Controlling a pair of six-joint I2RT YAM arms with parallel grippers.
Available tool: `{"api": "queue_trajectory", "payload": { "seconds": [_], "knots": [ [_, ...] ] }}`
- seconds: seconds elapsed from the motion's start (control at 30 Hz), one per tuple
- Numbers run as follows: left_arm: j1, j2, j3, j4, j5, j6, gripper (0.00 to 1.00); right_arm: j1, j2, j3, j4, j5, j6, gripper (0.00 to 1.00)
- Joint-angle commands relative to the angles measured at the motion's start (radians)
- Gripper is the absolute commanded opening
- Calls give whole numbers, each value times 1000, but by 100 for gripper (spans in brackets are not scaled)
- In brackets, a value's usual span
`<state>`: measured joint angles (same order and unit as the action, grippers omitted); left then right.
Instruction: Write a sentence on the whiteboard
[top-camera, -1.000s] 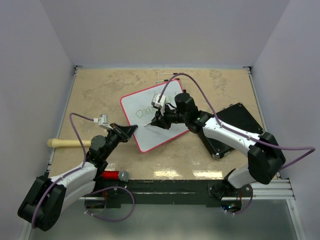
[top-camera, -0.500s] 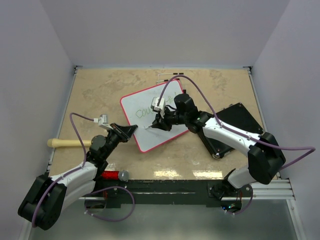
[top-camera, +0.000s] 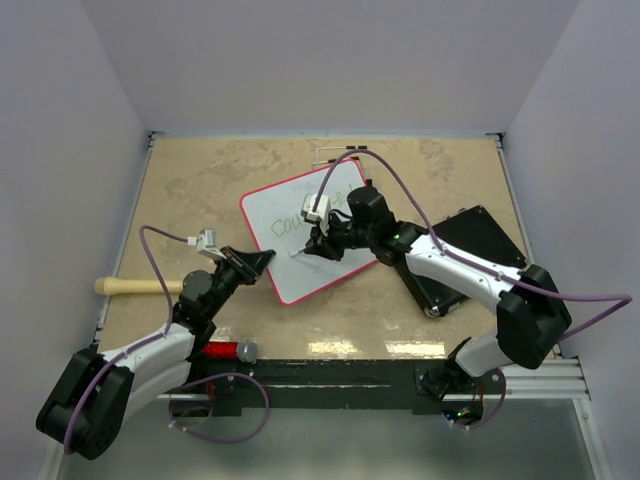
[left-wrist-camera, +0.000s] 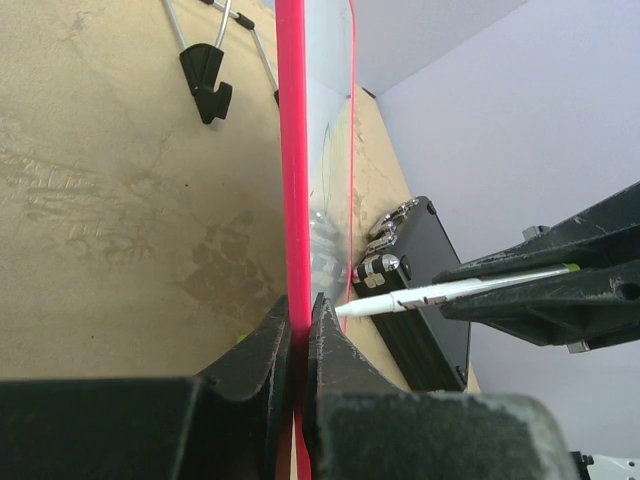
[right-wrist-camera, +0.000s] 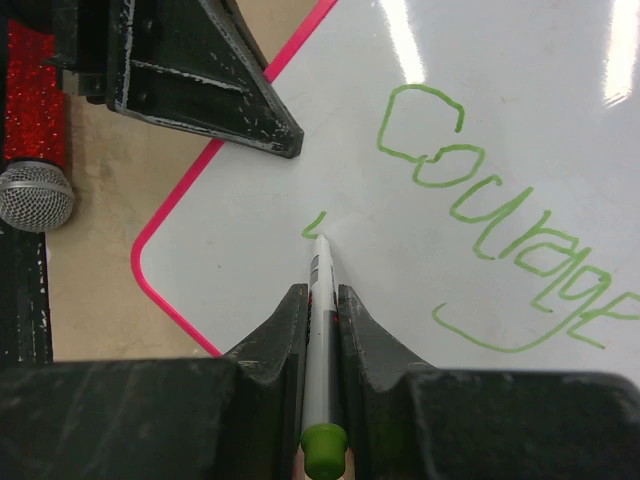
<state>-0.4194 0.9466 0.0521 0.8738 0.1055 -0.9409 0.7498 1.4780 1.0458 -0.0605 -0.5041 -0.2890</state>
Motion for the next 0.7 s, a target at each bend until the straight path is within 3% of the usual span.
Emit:
{"api": "queue_trajectory", "payload": {
  "seconds": [0.0,0.67],
  "knots": [
    [-10,3,-40,47,33,91,0,-20,-8,45,-15,81,-9,0],
    [-10,14,-38,60,42,97,0,-24,1,53,-73,16,-55,0]
  ]
}}
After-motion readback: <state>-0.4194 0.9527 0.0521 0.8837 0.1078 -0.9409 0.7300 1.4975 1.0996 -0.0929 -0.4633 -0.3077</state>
